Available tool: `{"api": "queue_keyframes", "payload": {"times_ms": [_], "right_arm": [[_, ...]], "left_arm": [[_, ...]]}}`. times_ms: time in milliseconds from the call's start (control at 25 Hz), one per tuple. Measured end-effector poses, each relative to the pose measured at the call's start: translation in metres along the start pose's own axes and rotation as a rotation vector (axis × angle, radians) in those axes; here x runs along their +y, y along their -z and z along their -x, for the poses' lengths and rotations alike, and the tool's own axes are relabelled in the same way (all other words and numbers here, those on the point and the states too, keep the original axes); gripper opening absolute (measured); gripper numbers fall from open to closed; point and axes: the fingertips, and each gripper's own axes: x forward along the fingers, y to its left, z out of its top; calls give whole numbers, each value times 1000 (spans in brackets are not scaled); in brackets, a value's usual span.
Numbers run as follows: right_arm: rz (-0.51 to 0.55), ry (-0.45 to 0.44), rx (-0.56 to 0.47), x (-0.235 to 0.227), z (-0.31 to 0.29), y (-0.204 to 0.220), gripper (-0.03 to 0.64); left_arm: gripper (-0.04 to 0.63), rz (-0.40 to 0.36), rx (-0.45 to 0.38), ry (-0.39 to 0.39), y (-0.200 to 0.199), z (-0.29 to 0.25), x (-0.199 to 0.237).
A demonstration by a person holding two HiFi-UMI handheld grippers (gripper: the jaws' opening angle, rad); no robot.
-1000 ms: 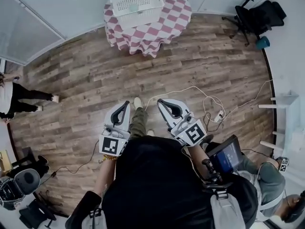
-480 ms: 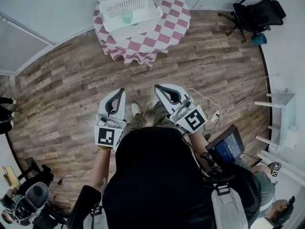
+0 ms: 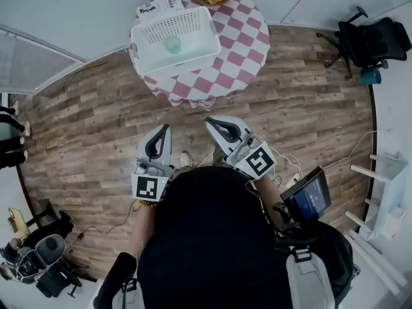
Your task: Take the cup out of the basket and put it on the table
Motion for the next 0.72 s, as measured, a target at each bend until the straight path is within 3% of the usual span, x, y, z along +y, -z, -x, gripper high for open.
{"api": "queue_keyframes", "payload": {"times_ms": [360, 520, 720], "right_arm": [[-9, -119, 46, -145, -7, -19, 9], [-16, -150, 68, -175, -25, -13, 9], [-9, -160, 98, -189, -58, -3, 9]], "left_arm": [[-2, 9, 33, -185, -17, -98, 8], [-2, 69, 23, -265, -6, -106, 24], [-2, 93, 21, -269, 12, -115, 51]]}}
